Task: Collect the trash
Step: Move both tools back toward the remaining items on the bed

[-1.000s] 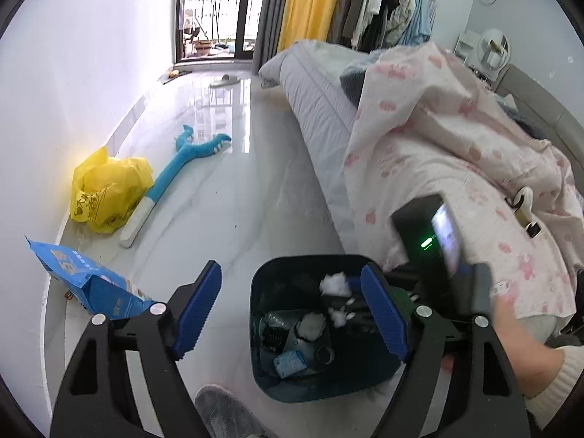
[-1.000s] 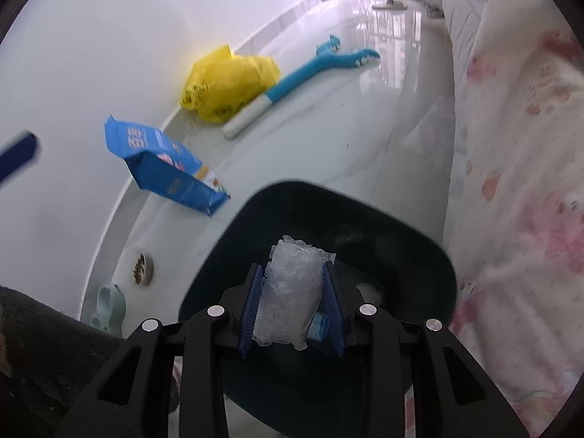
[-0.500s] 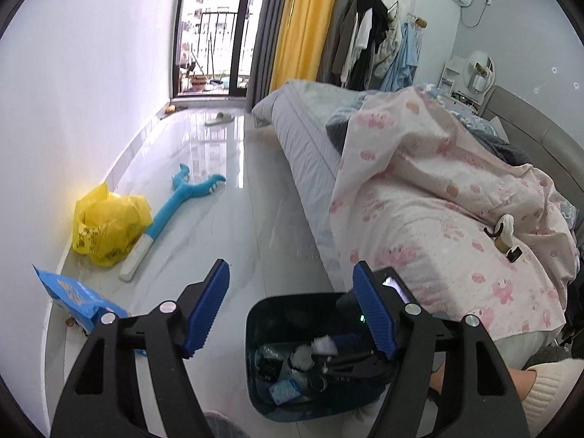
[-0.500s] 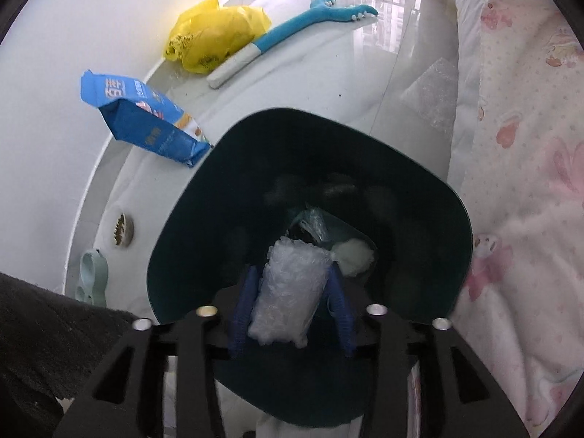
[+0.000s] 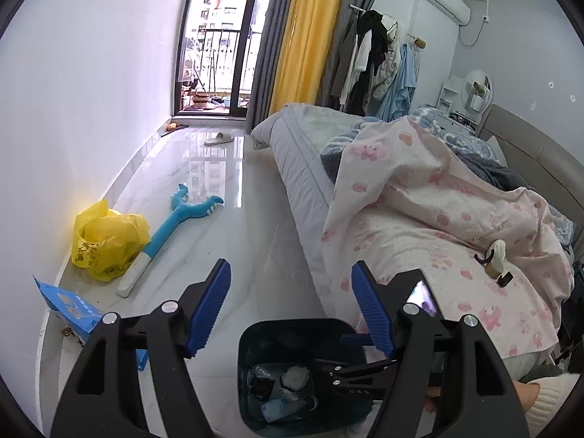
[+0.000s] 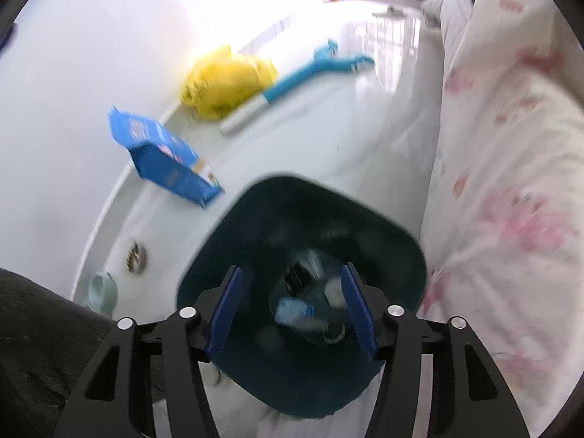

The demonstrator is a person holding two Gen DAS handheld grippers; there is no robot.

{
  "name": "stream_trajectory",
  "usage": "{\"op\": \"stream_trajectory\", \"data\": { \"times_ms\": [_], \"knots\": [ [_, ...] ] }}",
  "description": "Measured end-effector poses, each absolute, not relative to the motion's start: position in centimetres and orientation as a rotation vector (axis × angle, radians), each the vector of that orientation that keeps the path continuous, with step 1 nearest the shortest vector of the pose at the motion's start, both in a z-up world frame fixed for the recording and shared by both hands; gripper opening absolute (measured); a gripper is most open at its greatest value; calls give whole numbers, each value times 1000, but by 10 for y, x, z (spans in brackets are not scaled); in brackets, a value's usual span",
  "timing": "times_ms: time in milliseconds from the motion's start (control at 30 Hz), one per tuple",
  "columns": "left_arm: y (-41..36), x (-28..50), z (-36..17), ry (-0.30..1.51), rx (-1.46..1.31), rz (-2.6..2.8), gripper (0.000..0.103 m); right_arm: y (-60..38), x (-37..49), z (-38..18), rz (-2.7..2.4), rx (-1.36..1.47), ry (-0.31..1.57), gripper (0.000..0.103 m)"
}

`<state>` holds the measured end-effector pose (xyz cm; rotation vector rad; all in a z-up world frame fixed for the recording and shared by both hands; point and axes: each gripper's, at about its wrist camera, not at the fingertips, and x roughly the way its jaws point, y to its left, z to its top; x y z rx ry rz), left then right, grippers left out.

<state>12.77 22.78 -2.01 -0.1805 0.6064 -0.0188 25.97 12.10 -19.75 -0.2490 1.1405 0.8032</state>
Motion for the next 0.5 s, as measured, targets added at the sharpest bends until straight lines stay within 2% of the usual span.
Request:
{"op": "stream_trajectory", "data": {
  "times_ms": [200,500],
  "knots": [
    [208,136,-19,606,-171,-44,71,91,258,-154,801,-217,982,63],
    [169,155,-13,629,-192,-108,71,28,264,-120,733,-173,869,64]
  ]
}}
